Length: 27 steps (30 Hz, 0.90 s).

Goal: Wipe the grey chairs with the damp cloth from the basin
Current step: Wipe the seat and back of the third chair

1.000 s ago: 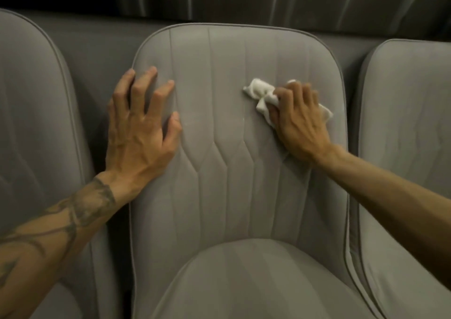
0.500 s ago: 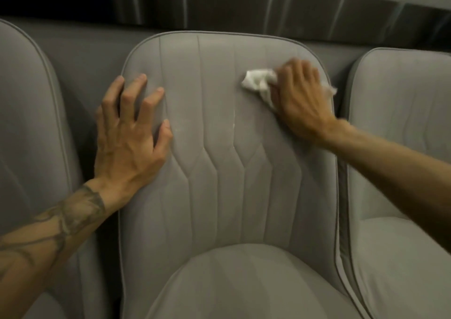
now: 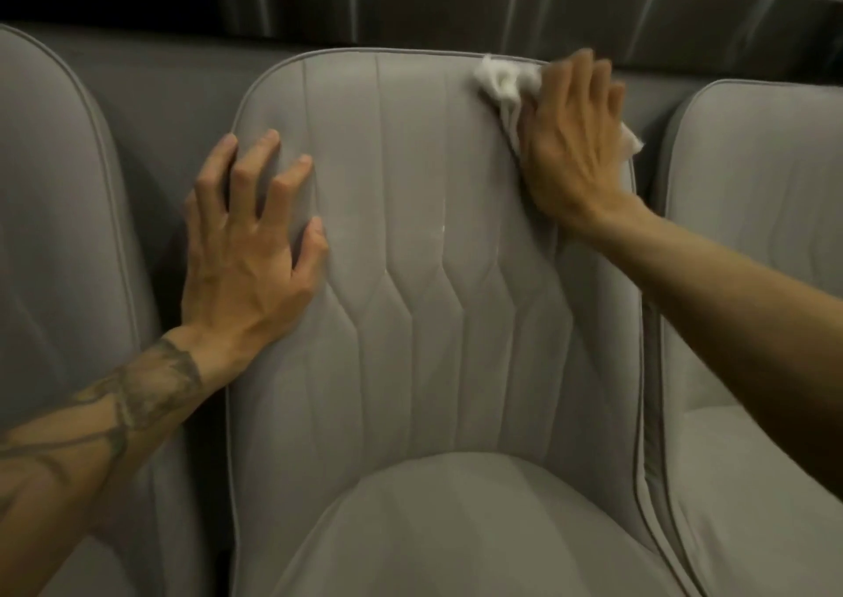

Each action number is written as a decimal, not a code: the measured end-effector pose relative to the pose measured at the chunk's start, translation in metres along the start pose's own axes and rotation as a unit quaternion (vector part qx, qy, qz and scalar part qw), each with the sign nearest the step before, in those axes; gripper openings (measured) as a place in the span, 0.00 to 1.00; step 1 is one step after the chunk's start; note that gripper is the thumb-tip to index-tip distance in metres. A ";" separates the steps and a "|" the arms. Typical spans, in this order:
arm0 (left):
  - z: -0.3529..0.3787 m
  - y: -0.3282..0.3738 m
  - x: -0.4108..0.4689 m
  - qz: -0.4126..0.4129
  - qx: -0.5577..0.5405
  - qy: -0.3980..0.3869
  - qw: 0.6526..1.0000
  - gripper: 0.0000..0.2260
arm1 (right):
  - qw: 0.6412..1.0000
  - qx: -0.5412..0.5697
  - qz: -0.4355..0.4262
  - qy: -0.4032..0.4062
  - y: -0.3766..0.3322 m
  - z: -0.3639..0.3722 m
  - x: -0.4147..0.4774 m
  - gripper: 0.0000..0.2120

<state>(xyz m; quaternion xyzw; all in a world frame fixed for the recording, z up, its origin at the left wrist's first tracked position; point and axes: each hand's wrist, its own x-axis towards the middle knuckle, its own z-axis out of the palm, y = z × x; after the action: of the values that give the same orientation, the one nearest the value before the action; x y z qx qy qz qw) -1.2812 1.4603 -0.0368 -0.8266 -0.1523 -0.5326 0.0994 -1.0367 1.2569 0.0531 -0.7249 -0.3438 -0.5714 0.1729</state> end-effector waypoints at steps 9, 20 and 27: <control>0.000 0.000 0.002 -0.002 0.002 0.004 1.000 0.25 | 0.988 0.015 -0.131 -0.074 -0.011 -0.015 -0.077 0.11; 0.000 0.000 0.000 -0.003 0.000 -0.003 1.000 0.25 | 0.994 0.058 -0.046 -0.079 -0.046 -0.012 -0.122 0.11; 0.002 -0.002 -0.001 -0.002 -0.001 0.003 1.000 0.25 | 0.997 0.028 0.049 0.054 -0.027 0.010 -0.017 0.10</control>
<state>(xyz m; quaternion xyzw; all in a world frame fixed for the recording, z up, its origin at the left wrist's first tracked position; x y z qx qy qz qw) -1.2802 1.4625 -0.0383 -0.8249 -0.1534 -0.5353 0.0975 -1.0503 1.2768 0.0307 -0.7036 -0.3137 -0.5910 0.2394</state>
